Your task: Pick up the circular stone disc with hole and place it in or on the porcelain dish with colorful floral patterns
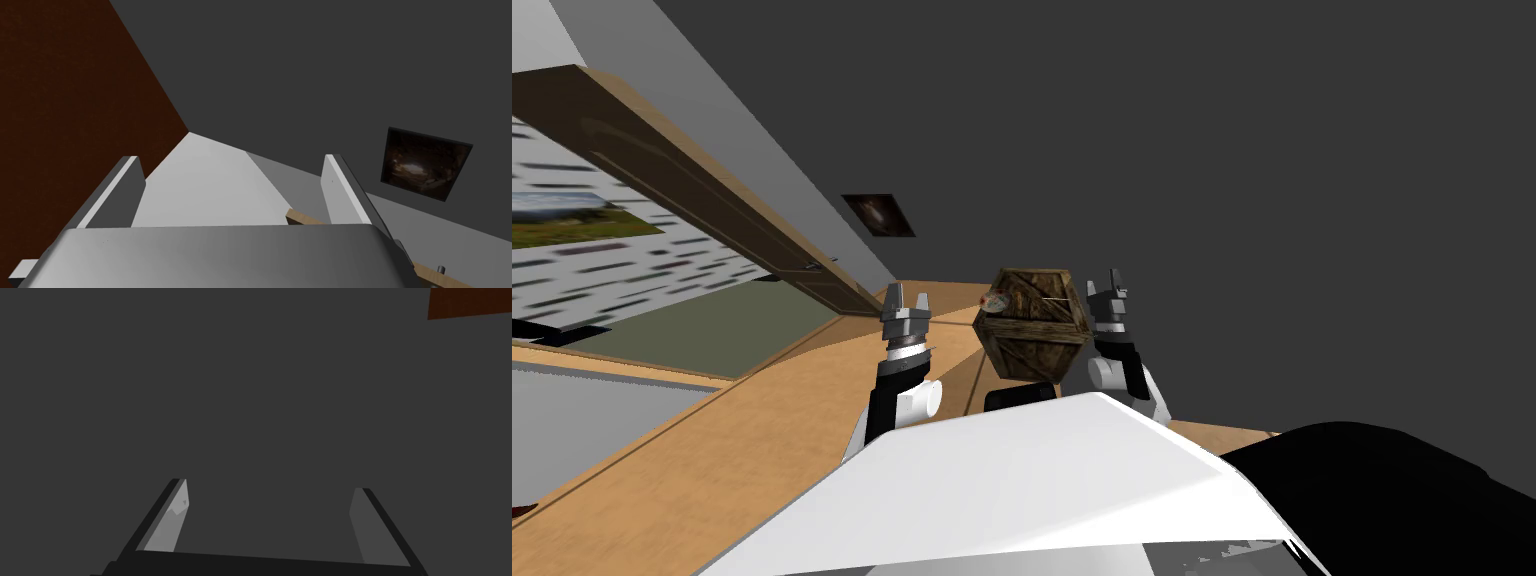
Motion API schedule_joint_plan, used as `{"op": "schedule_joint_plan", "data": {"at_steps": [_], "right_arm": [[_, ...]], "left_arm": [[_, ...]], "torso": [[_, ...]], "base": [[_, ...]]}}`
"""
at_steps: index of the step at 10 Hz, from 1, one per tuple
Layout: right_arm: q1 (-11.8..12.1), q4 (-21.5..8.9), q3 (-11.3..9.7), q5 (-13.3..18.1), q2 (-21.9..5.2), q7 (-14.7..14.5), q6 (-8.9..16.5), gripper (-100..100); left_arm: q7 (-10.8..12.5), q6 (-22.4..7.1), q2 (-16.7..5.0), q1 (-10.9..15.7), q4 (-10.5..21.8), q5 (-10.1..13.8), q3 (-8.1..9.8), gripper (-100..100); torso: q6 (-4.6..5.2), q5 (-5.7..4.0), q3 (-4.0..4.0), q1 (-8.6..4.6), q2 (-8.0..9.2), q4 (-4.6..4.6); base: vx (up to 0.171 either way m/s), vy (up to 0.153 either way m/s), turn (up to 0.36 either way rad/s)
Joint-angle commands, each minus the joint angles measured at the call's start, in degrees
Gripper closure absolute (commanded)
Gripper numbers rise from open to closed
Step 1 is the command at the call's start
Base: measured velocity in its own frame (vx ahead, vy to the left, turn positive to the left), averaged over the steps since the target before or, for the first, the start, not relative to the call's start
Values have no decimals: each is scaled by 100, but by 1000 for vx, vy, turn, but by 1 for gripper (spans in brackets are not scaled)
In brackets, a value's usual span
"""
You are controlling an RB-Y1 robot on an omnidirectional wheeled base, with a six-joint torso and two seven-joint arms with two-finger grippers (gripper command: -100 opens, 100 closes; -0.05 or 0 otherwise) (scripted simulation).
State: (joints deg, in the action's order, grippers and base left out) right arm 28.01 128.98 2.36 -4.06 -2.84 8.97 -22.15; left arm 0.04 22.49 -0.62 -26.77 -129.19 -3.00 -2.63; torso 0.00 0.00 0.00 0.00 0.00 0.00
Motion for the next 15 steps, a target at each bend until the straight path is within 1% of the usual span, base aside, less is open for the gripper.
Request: {"op": "schedule_joint_plan", "data": {"at_steps": [1, 4, 7, 8, 11, 12, 14, 15], "right_arm": [[43, -39, 40, 20, -245, -28, 70, -100], [145, -121, 154, 70, -685, -94, 238, -100], [300, -222, 326, 145, -1191, -193, 478, -100], [300, -222, 326, 145, -1255, -193, 478, -100], [489, -339, 534, 234, -1833, -310, 764, -100], [489, -339, 534, 234, -1924, -310, 764, -100], [618, -430, 681, 294, -2312, -390, 969, -100], [618, -430, 681, 294, -2405, -390, 969, -100]], "left_arm": [[0, 0, 0, 0, 0, 0, 0, 0], [0, 0, 1, 0, 0, 0, -1, 0], [0, 0, 1, 0, 0, 0, -1, 0], [0, 0, 1, 0, 0, 0, -1, 0], [0, 0, 1, 0, 0, 0, -1, 0], [0, 0, 2, 0, 0, 0, -2, 0], [0, 0, 1, 0, 0, 0, -1, 0], [0, 0, 1, 0, 0, 0, -1, 0]], "torso": [[0, 0, 0, 0, 0, 0], [0, 9, -1, 43, -3, -1], [0, 12, 4, 51, 6, 2], [0, 13, 4, 59, 7, 1], [0, 13, 5, 56, 9, 2], [0, 15, 4, 66, 7, 2], [0, 13, 1, 52, 1, 1], [-1, 14, -3, 61, -5, -1]], "base": [[4, 51, -6], [2, 118, -21], [-19, 146, -31], [-9, 141, -15], [-20, 156, -30], [-15, 144, -17], [9, 154, -19], [4, 130, -21]]}}
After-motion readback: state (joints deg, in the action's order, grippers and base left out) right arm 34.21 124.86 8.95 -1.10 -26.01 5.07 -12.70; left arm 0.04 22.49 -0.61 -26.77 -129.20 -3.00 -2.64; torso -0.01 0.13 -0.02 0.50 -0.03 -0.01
